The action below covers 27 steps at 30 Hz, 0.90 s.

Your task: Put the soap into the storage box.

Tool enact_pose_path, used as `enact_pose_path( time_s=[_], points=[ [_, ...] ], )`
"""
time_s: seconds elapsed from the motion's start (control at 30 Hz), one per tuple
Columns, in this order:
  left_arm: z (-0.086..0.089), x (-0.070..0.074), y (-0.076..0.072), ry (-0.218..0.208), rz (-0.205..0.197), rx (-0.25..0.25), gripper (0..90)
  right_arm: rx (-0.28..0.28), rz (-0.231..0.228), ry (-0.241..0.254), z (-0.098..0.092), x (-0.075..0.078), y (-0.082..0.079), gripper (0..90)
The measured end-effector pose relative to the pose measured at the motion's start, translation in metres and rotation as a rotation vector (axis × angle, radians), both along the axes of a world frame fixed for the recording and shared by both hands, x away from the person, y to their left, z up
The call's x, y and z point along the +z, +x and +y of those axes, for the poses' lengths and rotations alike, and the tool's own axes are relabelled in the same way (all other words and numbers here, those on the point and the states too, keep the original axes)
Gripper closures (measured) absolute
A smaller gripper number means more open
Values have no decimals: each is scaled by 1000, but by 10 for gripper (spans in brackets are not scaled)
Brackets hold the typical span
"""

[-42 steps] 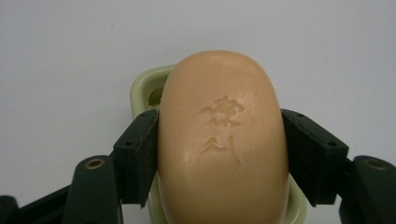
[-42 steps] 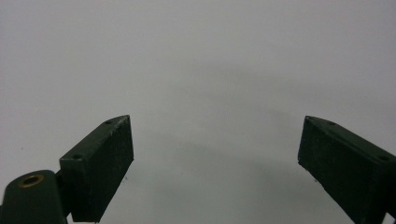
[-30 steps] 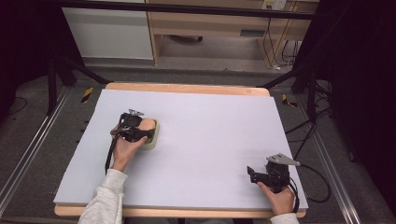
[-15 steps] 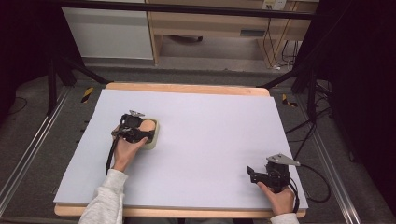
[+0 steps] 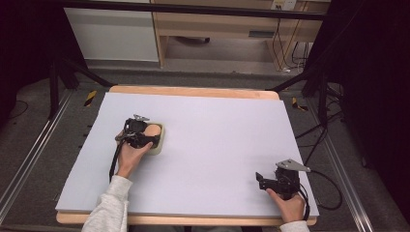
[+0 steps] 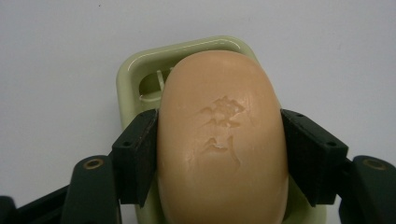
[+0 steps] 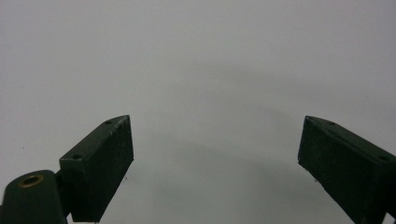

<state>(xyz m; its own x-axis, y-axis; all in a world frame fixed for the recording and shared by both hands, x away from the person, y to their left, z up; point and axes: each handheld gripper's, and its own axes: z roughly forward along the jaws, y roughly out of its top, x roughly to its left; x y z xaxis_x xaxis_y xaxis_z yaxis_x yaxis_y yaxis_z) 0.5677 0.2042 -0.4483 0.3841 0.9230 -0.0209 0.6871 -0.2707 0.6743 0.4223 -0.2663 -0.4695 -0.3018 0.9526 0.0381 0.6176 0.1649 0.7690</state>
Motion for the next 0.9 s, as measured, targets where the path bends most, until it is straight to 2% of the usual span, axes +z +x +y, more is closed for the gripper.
enact_pose_path(
  time_s=[0.33, 0.43, 0.7, 0.9],
  points=[
    [0, 0, 0, 6, 1, -6, 310, 2, -1, -2, 0, 0, 0, 107],
    [1, 4, -1, -7, -14, -5, 260, 2, -1, -1, 0, 0, 0, 107],
    [6, 19, -11, -45, -59, -8, 258, 0, -5, 1, 0, 0, -1, 107],
    [5, 31, -26, -75, -116, -26, 252, -2, -9, -9, -2, 0, -1, 106]
  ],
)
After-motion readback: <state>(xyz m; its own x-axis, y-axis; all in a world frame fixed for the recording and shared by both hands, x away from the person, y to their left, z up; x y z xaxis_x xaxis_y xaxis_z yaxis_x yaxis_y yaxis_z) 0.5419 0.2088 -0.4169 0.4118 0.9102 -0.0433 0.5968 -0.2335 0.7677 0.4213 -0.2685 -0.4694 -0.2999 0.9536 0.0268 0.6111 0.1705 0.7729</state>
